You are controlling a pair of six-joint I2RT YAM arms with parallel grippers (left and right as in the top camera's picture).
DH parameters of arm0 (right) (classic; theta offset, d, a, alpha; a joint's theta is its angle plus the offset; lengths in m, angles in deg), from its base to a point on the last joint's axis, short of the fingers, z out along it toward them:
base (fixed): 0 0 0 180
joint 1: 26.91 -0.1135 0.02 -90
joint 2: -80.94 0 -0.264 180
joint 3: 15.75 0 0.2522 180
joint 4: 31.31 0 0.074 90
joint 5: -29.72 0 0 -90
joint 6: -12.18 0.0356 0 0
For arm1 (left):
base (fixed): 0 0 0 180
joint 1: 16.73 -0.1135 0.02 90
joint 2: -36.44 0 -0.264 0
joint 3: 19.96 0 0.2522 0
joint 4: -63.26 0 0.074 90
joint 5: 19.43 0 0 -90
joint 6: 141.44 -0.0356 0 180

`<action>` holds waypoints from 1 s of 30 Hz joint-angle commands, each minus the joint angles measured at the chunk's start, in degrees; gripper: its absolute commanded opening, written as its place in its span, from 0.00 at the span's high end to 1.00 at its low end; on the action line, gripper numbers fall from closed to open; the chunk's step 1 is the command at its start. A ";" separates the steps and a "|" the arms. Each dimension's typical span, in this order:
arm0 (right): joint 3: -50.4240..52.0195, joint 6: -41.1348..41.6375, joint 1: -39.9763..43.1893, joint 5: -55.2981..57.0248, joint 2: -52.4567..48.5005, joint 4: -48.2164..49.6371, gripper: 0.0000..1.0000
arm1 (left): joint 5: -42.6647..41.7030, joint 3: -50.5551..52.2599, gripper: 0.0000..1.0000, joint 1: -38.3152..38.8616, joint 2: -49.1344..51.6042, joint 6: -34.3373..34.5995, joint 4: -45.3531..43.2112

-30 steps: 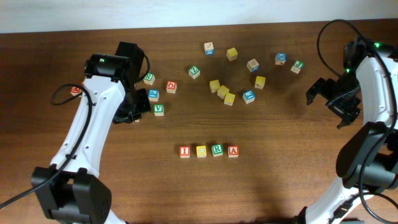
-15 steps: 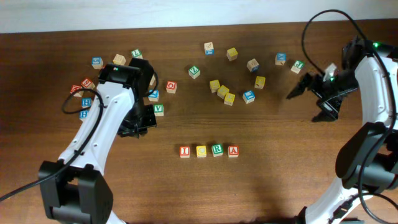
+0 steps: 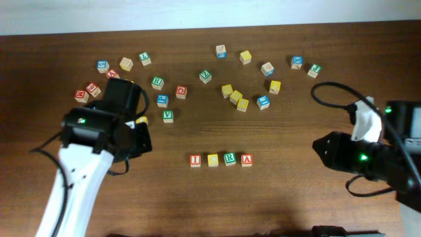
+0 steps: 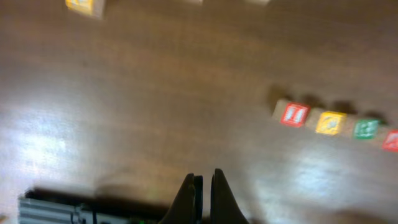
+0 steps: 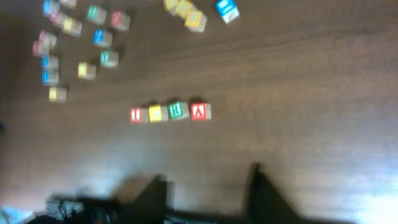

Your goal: Spell out ICRA

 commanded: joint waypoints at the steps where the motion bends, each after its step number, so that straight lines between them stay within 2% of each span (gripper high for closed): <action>1: 11.61 3.72 -0.46 1.36 -0.70 6.71 0.92 | -3.02 10.69 1.00 0.02 0.48 2.14 -6.54; 4: 23.91 8.26 -0.46 1.27 -6.08 15.45 0.96 | -11.76 21.51 1.00 0.39 0.48 2.08 -18.67; 8: 30.01 8.26 -0.46 0.85 -16.63 20.28 0.96 | -12.79 29.24 1.00 3.87 0.74 2.10 -30.03; 11: 30.03 6.60 -1.90 -0.59 -24.87 22.69 0.96 | -12.74 29.73 1.00 5.29 3.28 2.27 -32.92; 16: 30.03 5.84 -11.47 -0.28 -33.27 29.73 0.96 | -12.79 29.73 1.00 5.42 11.74 2.25 -36.11; 19: 30.03 12.39 -15.19 2.03 -34.71 32.17 0.96 | -12.79 29.73 1.00 5.53 15.17 2.25 -38.03; 23: 30.10 14.27 -20.11 2.08 -36.13 36.48 0.96 | -13.57 29.73 1.00 5.99 18.40 2.25 -39.98; 25: 30.16 18.60 -22.56 4.39 -37.07 38.75 0.96 | -14.51 29.73 1.00 7.67 19.69 2.34 -42.25; 30: 30.27 18.69 -24.06 8.00 -38.18 40.06 0.96 | -13.64 29.73 1.00 8.90 20.46 4.22 -43.54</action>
